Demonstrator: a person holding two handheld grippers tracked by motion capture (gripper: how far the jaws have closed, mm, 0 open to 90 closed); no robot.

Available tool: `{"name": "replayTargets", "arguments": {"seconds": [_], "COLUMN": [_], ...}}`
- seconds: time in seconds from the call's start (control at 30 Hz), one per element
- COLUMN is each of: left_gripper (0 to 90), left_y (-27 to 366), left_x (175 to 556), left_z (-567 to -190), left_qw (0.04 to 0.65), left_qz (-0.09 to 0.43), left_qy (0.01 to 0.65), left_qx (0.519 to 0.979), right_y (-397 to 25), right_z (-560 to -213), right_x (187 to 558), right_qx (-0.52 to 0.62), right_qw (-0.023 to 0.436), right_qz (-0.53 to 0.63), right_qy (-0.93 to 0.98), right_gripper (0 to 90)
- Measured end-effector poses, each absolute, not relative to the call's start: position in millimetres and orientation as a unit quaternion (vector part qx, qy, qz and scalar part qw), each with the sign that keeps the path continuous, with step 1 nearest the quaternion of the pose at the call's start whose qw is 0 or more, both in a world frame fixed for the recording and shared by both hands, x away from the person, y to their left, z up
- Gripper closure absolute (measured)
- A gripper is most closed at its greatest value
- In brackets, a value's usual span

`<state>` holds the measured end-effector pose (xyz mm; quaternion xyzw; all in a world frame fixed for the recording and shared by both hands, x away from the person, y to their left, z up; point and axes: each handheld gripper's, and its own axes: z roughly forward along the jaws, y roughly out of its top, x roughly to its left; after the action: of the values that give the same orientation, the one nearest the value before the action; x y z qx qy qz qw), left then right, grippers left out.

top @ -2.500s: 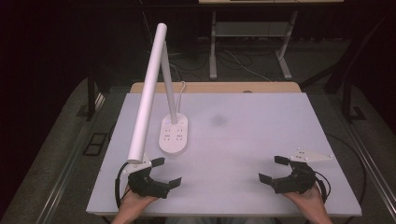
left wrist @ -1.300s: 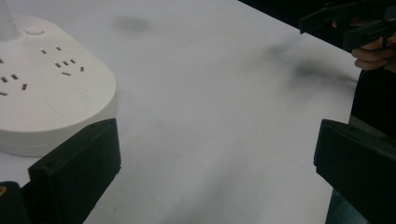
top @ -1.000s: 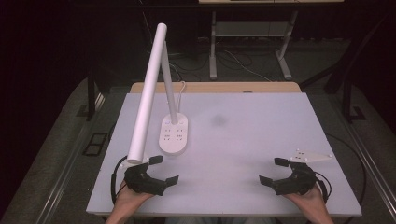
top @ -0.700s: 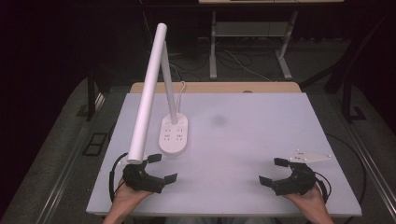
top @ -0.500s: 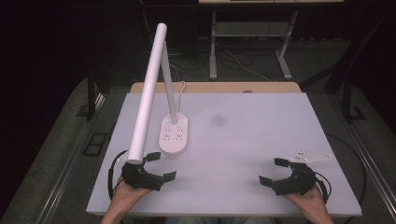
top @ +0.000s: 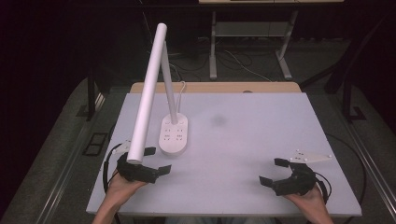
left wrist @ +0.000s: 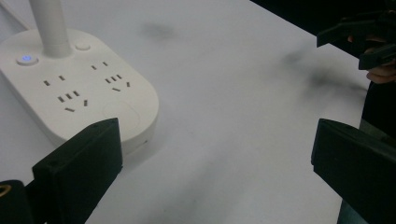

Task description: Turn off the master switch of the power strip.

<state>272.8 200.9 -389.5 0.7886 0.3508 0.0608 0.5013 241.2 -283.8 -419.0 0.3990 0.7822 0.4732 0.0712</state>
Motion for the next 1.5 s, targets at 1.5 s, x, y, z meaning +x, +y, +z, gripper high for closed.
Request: {"name": "replayTargets", "arguments": {"seconds": [1.5], "left_gripper": [1.5], "left_y": [215.5], "left_x": [335.6], "left_z": [-361.1], "left_qw": [0.458], "left_qz": [0.072], "left_qy": [0.372], "left_qx": [0.804], "right_y": [-283.5], "right_z": [-420.9], "right_x": [241.4], "right_qx": [0.394], "right_qw": [0.07], "right_qz": [0.471], "right_qy": [0.786], "right_gripper": [0.0]}}
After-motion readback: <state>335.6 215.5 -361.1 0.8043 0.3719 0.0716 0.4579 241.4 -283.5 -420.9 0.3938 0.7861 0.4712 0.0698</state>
